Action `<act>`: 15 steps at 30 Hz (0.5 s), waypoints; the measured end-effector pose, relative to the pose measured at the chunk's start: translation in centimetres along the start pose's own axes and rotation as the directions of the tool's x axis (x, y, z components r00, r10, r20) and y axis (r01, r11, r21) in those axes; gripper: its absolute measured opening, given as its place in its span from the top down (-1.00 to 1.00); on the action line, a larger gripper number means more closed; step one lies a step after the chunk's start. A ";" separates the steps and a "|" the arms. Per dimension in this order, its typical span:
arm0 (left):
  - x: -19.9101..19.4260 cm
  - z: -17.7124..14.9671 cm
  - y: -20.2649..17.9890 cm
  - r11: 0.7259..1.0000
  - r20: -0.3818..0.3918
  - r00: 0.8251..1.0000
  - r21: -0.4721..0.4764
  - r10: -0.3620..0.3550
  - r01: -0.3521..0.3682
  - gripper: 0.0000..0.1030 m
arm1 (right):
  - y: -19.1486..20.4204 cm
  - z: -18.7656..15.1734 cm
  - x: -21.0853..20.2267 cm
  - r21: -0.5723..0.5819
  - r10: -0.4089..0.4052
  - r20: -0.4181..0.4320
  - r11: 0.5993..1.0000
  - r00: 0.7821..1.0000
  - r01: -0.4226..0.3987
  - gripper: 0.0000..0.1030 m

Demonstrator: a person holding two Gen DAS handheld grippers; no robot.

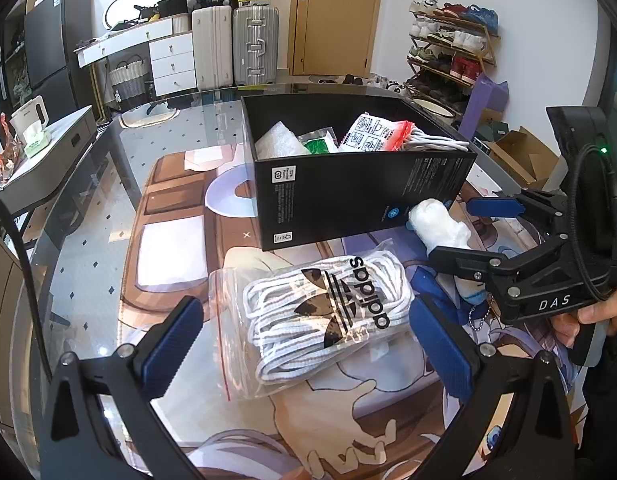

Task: Organize soft objects
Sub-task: 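Close the right tool on the white plush toy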

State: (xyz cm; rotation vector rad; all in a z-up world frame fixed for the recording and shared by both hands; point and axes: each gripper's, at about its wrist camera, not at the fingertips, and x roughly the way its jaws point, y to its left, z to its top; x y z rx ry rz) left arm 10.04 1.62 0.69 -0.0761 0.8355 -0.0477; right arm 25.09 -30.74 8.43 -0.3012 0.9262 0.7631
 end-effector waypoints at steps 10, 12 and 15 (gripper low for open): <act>0.3 0.0 -0.2 1.000 -0.014 1.000 0.008 -0.003 0.003 -1.00 | 1.4 -0.4 0.2 -0.071 0.054 -0.018 0.996 0.998 -0.055 0.06; 0.4 0.0 -0.3 1.000 -0.018 1.000 0.007 -0.006 0.006 -1.00 | 1.6 -0.5 0.2 -0.081 0.070 -0.017 0.994 0.997 -0.071 0.22; 0.3 0.1 -0.4 1.000 -0.025 0.999 0.009 -0.024 0.024 -1.00 | 2.1 -0.7 0.1 -0.108 0.076 -0.018 0.991 0.997 -0.078 0.26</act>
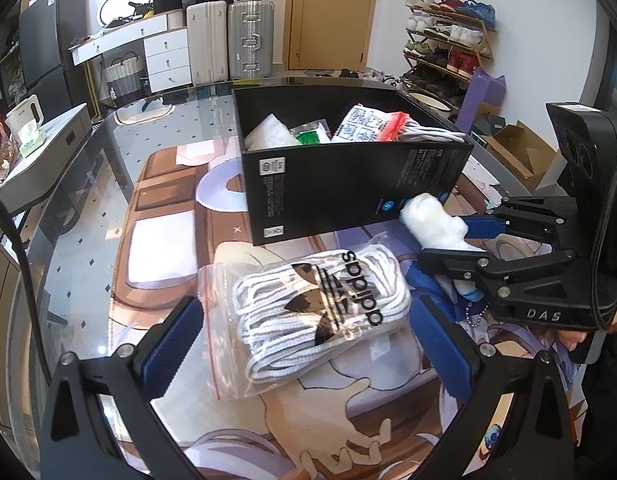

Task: Organize soft objects
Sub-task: 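Close the right tool on the white plush toy, then close the left tool on the clear adidas bag of white laces while the right tool holds the plush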

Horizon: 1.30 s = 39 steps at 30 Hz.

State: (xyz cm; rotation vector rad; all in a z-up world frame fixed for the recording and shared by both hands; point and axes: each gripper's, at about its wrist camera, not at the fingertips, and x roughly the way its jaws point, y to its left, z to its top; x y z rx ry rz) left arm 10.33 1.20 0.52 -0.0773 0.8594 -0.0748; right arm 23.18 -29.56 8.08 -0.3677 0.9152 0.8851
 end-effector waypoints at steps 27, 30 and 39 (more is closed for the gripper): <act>2.7 1.1 -1.2 0.999 -0.094 0.995 0.009 0.035 -0.034 -1.00 | -1.7 -0.7 -0.6 0.033 0.010 0.004 0.999 1.000 -0.010 0.26; 2.3 1.1 -1.2 1.000 -0.090 0.996 -0.007 0.005 -0.006 -1.00 | -1.7 -0.7 -0.6 0.033 0.010 0.004 0.999 1.000 -0.010 0.26; 2.4 1.0 -1.4 0.998 -0.101 0.993 0.025 0.053 -0.050 -1.00 | -1.7 -0.7 -0.6 0.033 0.011 0.004 0.999 1.000 -0.011 0.26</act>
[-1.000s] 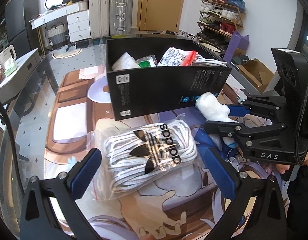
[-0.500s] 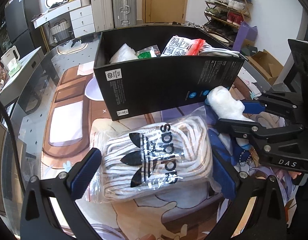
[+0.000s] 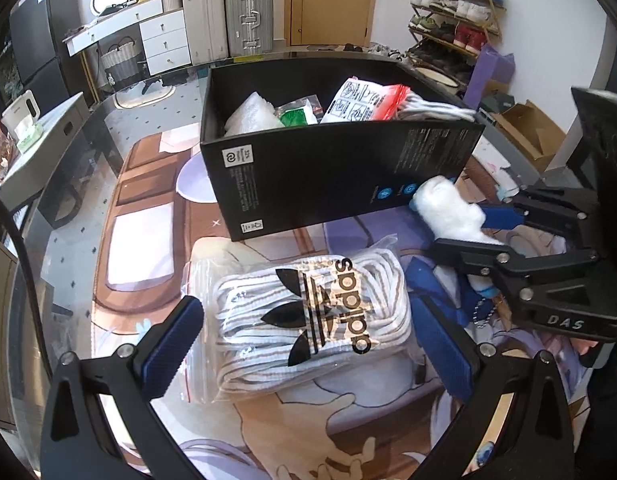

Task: Organize soft objects
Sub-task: 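Close the left tool on the clear adidas bag of white laces while the right tool holds the plush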

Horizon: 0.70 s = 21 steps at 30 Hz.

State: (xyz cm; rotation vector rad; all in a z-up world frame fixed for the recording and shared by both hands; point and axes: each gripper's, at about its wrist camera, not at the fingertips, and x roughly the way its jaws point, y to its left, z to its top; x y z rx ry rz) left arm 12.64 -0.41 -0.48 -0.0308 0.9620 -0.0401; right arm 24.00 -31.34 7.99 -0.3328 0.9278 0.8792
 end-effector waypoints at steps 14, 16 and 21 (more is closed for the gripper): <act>0.2 -0.1 -0.3 1.000 0.028 0.999 0.022 -0.016 0.015 -0.83 | 0.0 0.0 0.0 -0.001 -0.001 0.000 1.000 1.000 0.001 0.26; 0.0 -0.2 -0.4 0.999 0.037 0.999 0.039 -0.019 0.017 -0.77 | 0.0 0.0 0.0 -0.001 0.000 0.000 1.000 1.000 0.000 0.26; -0.6 -0.3 -0.5 0.999 0.061 0.998 0.038 -0.030 0.028 -0.70 | 0.1 0.0 0.0 -0.004 0.005 -0.001 1.000 1.000 -0.005 0.26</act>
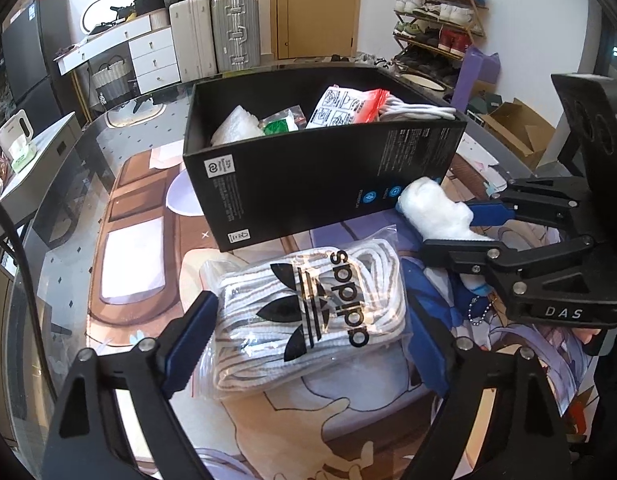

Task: Organize soft objects
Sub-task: 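Close the left tool on the clear adidas bag of white laces while the right tool holds the plush, then carry the adidas bag with the left tool while the right tool carries the plush over the box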

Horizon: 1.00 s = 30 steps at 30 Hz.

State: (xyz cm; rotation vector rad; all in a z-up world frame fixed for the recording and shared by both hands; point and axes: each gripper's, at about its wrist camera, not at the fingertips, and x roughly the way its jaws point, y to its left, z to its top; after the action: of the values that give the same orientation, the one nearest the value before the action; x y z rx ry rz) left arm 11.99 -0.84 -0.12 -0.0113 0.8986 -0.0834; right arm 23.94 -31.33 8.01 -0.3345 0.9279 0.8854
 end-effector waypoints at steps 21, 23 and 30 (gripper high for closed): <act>-5.6 1.6 1.8 0.999 0.168 0.985 -0.032 0.026 -0.021 -0.69 | 1.7 1.2 -5.4 -0.037 0.056 0.156 0.998 0.986 -0.051 0.26; -6.0 2.1 1.9 0.999 0.185 0.982 -0.033 0.028 -0.023 -0.69 | 2.0 1.5 -6.3 -0.043 0.062 0.182 0.998 0.981 -0.055 0.26; -6.8 3.6 2.4 0.999 0.224 0.974 -0.022 0.033 -0.029 -0.69 | 2.3 2.3 -8.9 -0.014 0.080 0.283 0.997 0.956 -0.079 0.26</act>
State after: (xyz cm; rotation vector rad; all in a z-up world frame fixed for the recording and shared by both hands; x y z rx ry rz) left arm 10.79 1.99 7.32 -0.0239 0.6728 -0.0433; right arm 20.86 -33.12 16.73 -0.1673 0.6780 0.9799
